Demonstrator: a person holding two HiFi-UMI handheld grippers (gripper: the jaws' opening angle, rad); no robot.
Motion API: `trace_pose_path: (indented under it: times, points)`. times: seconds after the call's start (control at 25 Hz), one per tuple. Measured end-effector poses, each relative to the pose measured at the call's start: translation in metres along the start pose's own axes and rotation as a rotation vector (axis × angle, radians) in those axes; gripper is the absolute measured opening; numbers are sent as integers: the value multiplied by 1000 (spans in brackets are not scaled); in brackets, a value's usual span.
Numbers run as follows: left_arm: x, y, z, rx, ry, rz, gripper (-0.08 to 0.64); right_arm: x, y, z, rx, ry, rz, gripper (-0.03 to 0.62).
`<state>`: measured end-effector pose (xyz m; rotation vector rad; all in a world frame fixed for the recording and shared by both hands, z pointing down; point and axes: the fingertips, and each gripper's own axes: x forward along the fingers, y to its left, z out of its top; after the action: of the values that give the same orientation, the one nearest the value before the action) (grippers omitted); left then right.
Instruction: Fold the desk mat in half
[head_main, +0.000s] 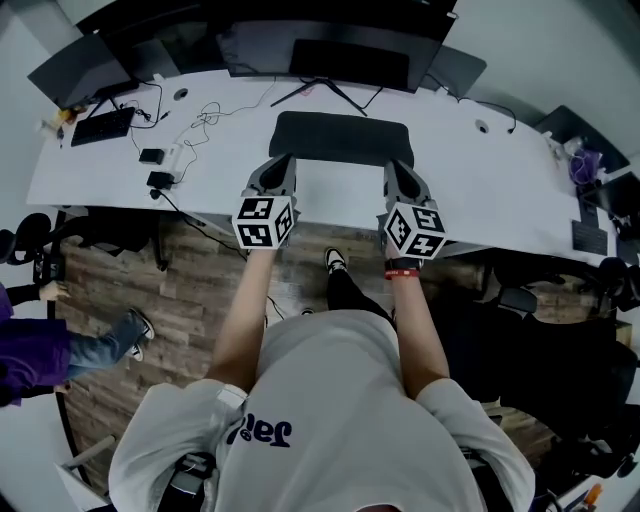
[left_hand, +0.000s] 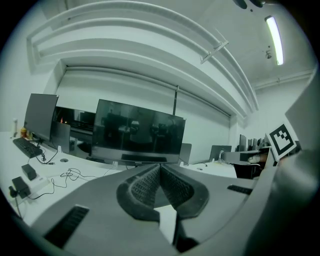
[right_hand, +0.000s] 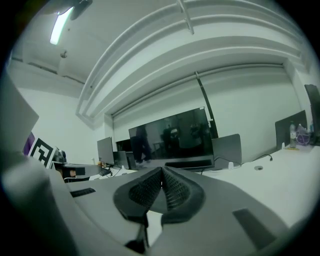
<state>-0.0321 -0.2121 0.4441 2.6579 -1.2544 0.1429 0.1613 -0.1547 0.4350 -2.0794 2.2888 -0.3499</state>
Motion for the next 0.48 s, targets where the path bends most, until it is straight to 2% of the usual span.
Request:
trace_pose_path:
  times: [0.48]
  points:
    - [-12, -2, 4, 5, -21, -4, 20, -16, 8, -3, -14, -28, -23, 12]
